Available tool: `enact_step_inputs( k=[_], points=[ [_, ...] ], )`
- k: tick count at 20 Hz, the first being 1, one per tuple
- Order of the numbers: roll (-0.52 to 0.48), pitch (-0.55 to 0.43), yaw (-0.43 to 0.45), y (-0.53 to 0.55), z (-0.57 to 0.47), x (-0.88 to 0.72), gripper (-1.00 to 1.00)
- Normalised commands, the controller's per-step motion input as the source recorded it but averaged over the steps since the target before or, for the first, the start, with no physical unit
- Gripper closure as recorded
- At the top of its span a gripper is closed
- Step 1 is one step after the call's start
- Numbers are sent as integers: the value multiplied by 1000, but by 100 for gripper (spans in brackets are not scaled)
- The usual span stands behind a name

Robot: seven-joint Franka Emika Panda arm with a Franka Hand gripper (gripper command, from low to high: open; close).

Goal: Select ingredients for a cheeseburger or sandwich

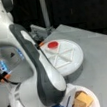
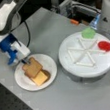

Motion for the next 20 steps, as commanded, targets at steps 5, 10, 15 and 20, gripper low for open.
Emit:
enact_step_inputs(
  k=[5,10,15,20],
  points=[
    [50,-182,-38,217,-21,-198,100],
    [68,-212,-62,183,-22,-187,100],
    [77,-225,-74,135,-33,-160,100],
    [75,-231,-78,141,-40,-138,100]
  ],
)
